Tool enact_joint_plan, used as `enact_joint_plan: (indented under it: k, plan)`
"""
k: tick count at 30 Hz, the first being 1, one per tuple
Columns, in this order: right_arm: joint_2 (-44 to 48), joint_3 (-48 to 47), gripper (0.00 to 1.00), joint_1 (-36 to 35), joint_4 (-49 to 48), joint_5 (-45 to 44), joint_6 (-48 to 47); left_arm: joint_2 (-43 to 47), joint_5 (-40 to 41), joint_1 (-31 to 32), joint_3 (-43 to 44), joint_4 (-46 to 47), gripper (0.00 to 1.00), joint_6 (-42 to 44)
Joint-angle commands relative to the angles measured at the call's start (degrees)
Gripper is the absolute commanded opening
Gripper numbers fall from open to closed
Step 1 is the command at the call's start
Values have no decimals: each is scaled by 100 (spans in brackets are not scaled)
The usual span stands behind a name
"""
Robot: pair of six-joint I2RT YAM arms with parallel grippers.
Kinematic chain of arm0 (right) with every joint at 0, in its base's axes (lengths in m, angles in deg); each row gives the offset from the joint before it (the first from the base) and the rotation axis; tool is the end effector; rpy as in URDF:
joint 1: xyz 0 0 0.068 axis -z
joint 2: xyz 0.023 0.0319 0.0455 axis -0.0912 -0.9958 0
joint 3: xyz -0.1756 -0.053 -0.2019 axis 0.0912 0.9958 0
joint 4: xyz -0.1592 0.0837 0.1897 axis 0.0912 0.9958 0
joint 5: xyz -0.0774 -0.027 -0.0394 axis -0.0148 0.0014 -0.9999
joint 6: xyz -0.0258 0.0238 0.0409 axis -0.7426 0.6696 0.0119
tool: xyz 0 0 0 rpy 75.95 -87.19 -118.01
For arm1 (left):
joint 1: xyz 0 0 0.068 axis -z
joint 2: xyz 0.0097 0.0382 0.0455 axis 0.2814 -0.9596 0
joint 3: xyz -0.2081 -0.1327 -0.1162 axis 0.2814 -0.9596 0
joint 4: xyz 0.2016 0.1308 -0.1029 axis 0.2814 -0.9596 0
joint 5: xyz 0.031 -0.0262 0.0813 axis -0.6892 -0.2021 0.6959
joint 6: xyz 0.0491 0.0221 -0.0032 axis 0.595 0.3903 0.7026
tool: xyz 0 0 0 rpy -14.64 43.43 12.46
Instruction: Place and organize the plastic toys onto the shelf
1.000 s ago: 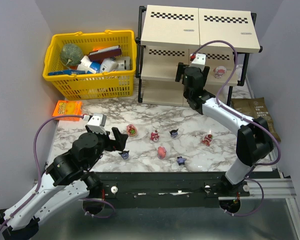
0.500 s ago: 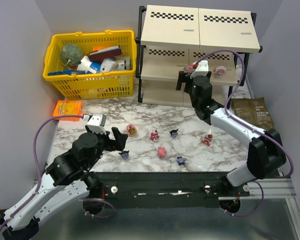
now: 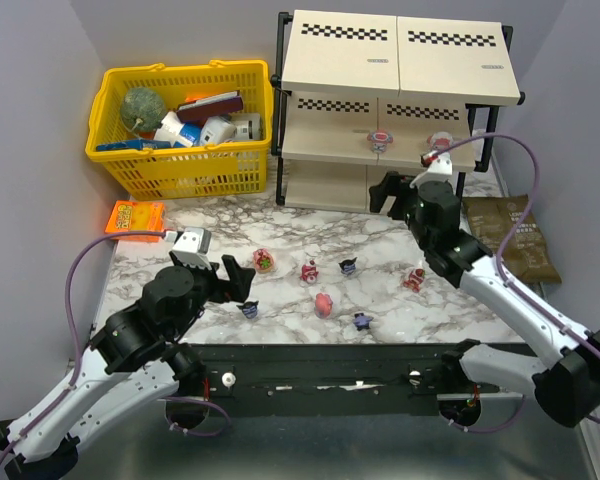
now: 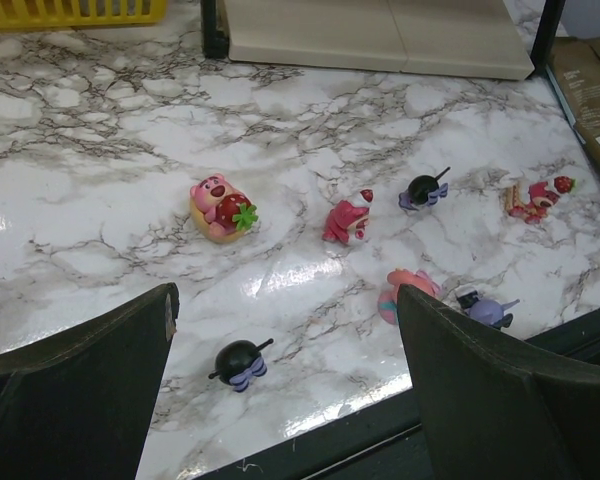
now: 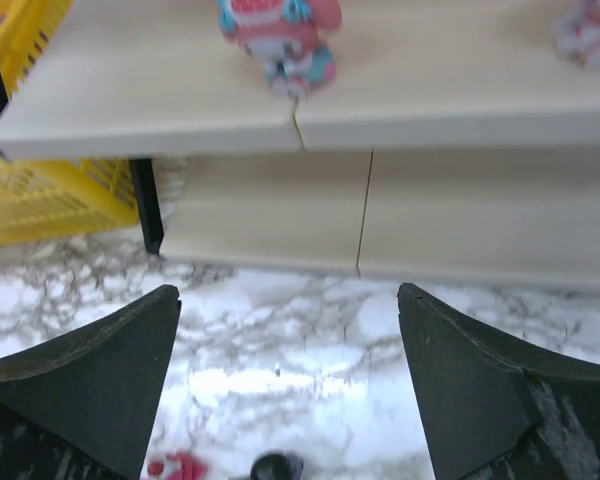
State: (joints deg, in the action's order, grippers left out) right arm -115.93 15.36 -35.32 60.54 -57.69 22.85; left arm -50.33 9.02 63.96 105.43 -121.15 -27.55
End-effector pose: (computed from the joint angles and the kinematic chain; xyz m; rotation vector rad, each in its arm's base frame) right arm 0.2397 0.1242 0.3309 0.0982 1.7844 0.2988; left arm 0.0742 -0.0623 0.3148 0.0415 1.9390 -0.5691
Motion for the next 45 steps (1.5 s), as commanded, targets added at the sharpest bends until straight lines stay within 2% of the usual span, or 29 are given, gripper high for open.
enact_joint_plan:
  k: [1,4,5,7,8,11,17,28,38,45]
  plan:
    - [591,858,92,-207,923,672,850,109,-84,-33,-78,67,99,29]
    - [838,1430,78,-514,888,779,1123,100,-111,-33,-87,67,99,29]
    - [856,1519,67,-620,879,779,1184,92,-128,-33,-87,76,99,38]
    - [743,1643,58,-892,862,866,1290,65,-128,-42,-78,67,99,38]
    - [698,1704,48,-1007,879,849,1369,65,-128,-33,-87,67,99,38]
    - [462,1845,37,-1438,792,700,1562,65,-128,-42,-87,58,99,29]
    - [-373,1978,31,-1930,352,665,1896,153,-146,-33,-104,76,99,38]
    - [-1990,1362,29,-2317,185,673,2187,127,-234,-42,-87,93,99,73]
    - [-2396,1309,27,-2836,238,612,2503,153,-234,-33,-87,102,99,82]
    - [-2466,1248,24,-3231,686,322,2880,197,-234,-42,-96,102,99,73]
